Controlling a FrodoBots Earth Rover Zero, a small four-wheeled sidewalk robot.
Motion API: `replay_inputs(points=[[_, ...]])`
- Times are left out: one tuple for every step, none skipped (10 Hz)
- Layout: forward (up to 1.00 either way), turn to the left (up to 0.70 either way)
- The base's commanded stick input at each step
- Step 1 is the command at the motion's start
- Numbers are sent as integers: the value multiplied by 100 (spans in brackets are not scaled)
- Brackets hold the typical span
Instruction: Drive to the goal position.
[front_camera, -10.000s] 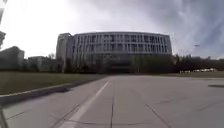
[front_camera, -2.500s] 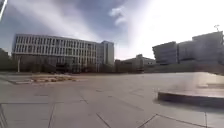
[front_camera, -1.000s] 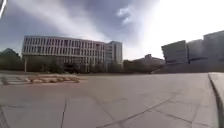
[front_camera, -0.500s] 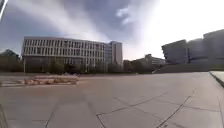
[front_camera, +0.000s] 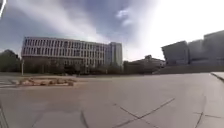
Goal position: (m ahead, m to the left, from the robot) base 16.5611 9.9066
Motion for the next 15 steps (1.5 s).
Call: replay_inputs(points=[[100,0],[100,0],[100,0],[100,0],[100,0],[100,0],[100,0],[100,0],[100,0],[100,0],[100,0],[100,0],[100,0],[100,0],[100,0]])
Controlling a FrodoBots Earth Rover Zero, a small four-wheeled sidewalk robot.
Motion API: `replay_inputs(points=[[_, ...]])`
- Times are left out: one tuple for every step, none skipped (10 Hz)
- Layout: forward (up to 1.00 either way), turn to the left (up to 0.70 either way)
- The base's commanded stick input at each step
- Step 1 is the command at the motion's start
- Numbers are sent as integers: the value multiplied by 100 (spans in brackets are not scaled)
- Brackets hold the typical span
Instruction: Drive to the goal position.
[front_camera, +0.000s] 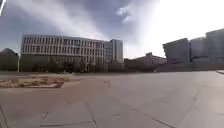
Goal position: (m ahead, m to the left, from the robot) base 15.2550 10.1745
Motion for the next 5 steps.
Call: replay_inputs(points=[[100,0],[100,0],[100,0],[100,0],[100,0]])
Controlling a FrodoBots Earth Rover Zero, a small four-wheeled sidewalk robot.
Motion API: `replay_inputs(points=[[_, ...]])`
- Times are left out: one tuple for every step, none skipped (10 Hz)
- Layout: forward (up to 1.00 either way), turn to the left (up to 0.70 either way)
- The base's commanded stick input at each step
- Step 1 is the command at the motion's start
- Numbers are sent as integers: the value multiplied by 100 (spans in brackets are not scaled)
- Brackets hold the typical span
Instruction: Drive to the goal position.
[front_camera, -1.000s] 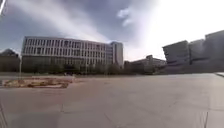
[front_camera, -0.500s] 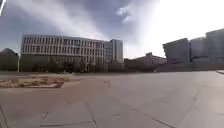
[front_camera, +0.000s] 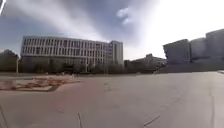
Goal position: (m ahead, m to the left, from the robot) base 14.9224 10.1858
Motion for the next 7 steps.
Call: replay_inputs(points=[[100,0],[100,0],[100,0],[100,0],[100,0],[100,0],[100,0]])
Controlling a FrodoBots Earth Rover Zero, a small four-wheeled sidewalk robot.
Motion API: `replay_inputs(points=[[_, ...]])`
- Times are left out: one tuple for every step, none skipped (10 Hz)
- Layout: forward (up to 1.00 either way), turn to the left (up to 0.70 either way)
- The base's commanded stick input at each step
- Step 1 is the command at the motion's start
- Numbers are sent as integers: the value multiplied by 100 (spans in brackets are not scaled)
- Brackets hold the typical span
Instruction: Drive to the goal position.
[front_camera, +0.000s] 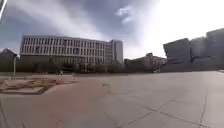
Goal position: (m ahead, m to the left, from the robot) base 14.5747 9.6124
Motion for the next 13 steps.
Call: replay_inputs(points=[[100,4],[100,8],[100,8],[100,3],[100,0],[100,3],[100,15],[100,19],[100,0],[100,0],[100,0],[100,11],[100,30]])
